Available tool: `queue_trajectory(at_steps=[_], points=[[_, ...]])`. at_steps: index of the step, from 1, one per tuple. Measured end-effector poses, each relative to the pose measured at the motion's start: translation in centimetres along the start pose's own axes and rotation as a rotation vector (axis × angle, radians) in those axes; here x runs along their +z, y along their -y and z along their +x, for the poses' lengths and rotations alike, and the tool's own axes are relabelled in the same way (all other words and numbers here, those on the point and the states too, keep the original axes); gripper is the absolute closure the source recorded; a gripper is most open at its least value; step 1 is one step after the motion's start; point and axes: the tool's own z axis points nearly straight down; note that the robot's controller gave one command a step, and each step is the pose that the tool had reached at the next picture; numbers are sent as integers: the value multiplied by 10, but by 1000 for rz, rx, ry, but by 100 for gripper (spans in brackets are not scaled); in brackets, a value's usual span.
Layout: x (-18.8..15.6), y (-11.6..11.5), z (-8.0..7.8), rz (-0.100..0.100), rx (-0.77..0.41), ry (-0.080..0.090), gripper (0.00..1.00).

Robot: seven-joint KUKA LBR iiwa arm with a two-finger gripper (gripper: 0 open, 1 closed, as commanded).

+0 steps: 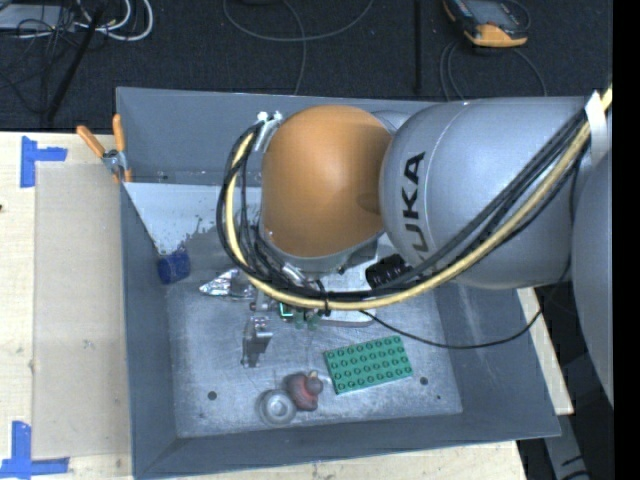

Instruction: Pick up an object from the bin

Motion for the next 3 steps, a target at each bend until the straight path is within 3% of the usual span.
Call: queue_trajectory(at_steps=[1, 2, 3], points=[[109, 56, -21, 1, -550, 2, 0], [90, 88, 1, 2, -682, 7, 0], [151, 107, 40, 1, -1056, 8, 0]])
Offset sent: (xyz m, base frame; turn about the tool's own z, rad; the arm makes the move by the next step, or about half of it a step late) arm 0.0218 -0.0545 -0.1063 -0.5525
